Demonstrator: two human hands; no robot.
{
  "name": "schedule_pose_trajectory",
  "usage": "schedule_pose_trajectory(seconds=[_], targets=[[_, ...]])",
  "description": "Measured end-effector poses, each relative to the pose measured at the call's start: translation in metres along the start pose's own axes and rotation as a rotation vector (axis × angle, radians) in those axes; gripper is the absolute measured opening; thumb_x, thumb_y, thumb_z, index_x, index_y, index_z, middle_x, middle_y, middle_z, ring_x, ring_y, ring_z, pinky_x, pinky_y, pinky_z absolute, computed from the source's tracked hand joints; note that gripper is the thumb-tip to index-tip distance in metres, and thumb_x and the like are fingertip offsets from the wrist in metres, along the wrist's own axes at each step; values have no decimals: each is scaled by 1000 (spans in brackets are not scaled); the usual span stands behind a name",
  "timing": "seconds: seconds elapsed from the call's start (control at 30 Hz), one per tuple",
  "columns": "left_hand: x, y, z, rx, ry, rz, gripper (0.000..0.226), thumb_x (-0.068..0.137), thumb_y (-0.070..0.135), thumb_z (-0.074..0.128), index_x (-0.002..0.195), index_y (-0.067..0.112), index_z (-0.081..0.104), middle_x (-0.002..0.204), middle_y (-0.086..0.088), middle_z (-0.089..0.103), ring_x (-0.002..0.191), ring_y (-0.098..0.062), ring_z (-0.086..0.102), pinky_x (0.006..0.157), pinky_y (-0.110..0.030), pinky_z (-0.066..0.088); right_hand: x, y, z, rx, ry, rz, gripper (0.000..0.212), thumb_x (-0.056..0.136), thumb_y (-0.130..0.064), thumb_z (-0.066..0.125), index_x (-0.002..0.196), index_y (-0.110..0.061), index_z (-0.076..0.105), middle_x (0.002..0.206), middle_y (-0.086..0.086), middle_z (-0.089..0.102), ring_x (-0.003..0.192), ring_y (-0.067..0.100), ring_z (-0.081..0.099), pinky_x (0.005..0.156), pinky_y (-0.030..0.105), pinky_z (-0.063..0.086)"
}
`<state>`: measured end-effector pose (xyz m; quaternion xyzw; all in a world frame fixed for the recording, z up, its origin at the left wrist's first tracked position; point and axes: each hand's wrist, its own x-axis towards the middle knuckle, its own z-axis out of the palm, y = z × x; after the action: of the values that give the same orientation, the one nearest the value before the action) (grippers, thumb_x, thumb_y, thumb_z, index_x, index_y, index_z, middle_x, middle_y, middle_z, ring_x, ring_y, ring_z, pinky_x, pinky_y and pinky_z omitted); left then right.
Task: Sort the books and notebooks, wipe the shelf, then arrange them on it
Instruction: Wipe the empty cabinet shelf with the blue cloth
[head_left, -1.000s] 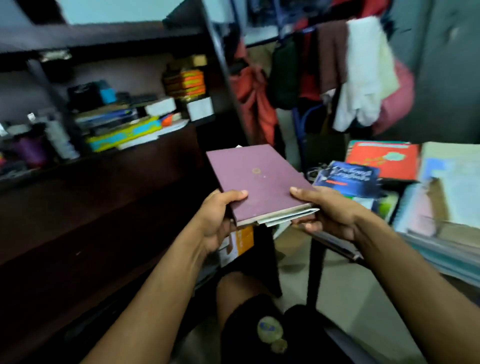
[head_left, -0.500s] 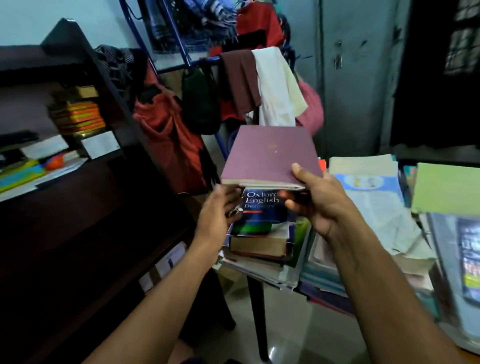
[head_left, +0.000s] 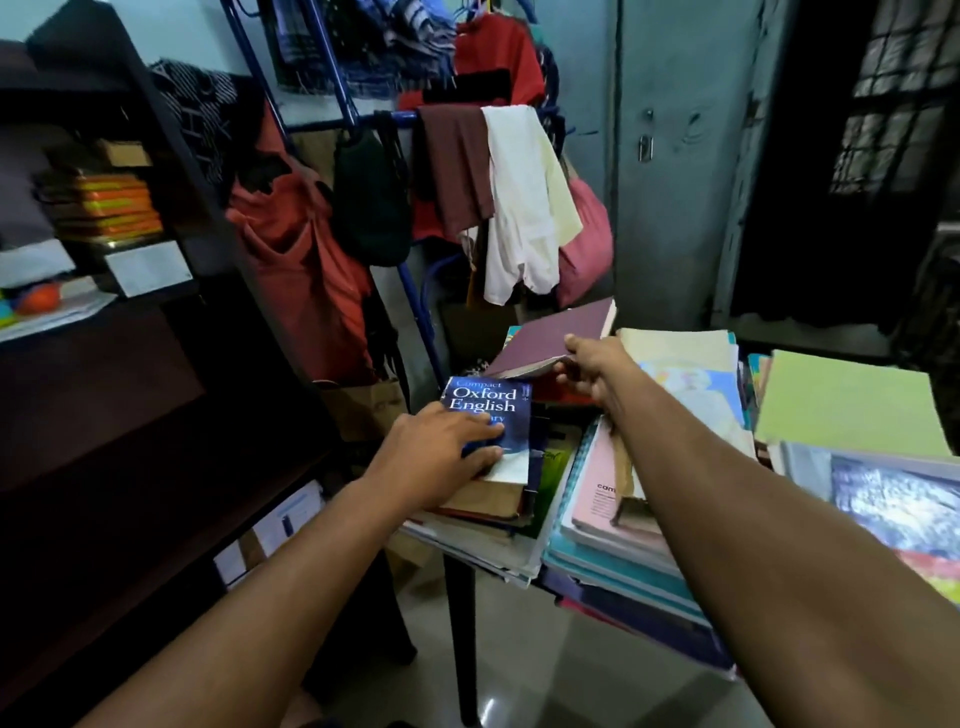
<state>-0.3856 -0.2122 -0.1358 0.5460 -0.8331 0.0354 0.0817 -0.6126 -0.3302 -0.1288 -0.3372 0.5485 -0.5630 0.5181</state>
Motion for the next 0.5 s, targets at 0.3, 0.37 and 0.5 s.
schedule_pose_trajectory(seconds=[0.3, 0.37, 0.5], targets=[[-1, 8, -8, -10, -35, 8, 45, 102, 58, 45, 145, 46, 49, 151, 20, 48, 127, -14, 43, 98, -34, 44, -14, -5, 0, -68, 122, -19, 77, 90, -29, 67, 149, -14, 21, 143, 21, 41, 75, 37, 74, 45, 33, 56], [7, 5, -17, 7, -84, 29, 45, 98, 58, 53, 141, 45, 54, 144, 11, 56, 124, -18, 51, 99, -36, 47, -31, -13, 6, -380, 154, -192, 73, 90, -28, 63, 148, -15, 20, 137, 16, 33, 79, 37, 73, 43, 28, 51], [17, -12, -52, -210, 37, -51, 51, 90, 53, 67, 138, 38, 58, 133, 4, 66, 113, -18, 65, 98, -40, 54, -70, -46, 38, -508, 22, -465, 47, 92, -25, 61, 131, -14, 37, 117, 9, 47, 76, 32, 71, 43, 32, 54]])
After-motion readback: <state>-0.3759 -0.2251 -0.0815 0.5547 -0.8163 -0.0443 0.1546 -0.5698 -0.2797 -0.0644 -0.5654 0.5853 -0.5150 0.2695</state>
